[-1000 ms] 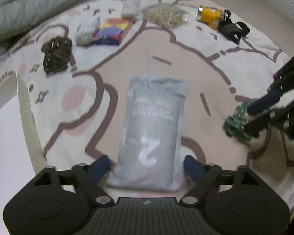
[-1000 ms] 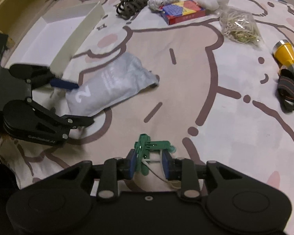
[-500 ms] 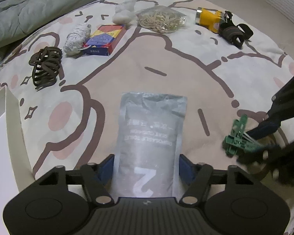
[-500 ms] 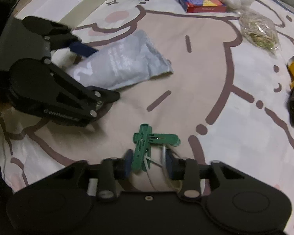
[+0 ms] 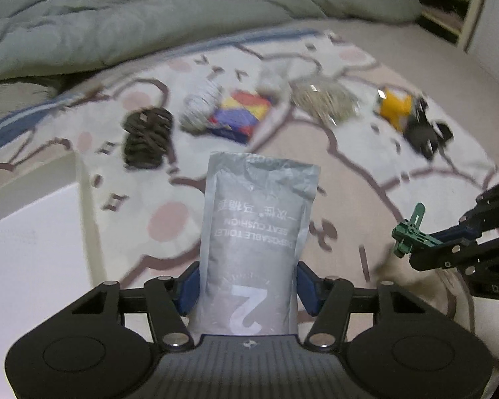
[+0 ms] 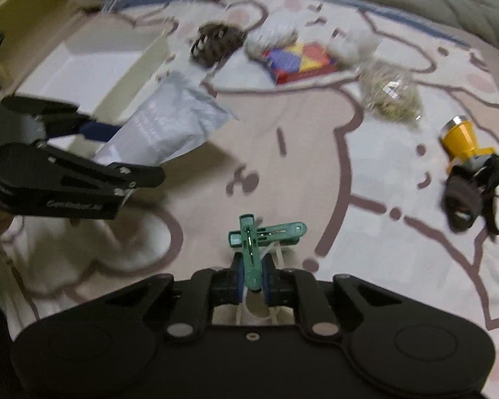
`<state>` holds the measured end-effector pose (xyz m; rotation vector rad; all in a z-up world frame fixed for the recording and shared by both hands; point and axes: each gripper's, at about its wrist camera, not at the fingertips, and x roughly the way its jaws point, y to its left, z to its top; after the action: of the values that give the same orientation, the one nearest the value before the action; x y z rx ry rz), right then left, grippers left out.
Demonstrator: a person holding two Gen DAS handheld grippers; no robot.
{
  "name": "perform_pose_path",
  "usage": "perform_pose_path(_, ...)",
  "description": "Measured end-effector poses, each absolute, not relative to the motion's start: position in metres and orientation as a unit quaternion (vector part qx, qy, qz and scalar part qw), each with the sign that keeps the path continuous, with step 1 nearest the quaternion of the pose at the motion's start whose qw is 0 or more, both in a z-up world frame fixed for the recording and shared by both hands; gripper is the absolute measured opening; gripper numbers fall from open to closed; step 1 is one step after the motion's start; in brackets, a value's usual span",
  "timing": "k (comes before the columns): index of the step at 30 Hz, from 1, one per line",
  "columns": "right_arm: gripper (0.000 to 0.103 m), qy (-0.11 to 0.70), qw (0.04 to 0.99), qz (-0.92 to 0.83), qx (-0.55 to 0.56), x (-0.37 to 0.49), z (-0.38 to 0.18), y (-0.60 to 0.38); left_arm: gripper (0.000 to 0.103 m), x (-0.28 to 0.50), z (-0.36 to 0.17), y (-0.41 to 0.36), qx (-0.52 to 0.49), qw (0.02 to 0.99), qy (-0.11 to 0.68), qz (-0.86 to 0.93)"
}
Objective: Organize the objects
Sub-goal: 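Carry the grey packet and green clip into the white box with both tools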
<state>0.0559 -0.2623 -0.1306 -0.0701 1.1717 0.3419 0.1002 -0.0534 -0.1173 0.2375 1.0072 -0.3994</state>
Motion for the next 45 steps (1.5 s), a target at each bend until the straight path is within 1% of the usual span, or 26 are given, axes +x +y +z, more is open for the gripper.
perform_pose_path(8, 0.011, 0.504, 0.853, 0.132, 0.001, 0.067, -0.101, -0.254, 0.060, 0.103, -0.089, -0.019, 0.091, 0.877, 0.451, -0.141)
perform_pose_path(22, 0.011, 0.466, 0.872, 0.148, 0.020, 0.088, -0.085, -0.199, 0.060, 0.108, -0.070, 0.085, 0.057, 0.900, 0.431, -0.034)
perform_pose_path(37, 0.011, 0.456, 0.872, 0.177, 0.026, 0.126, -0.078, -0.115, 0.060, 0.105, -0.073, 0.192, 0.036, 0.898, 0.435, 0.050)
perform_pose_path(45, 0.011, 0.451, 0.866, 0.213, 0.046, 0.140, -0.076, -0.051, 0.060, 0.107, -0.073, 0.237, 0.053, 0.898, 0.427, 0.090)
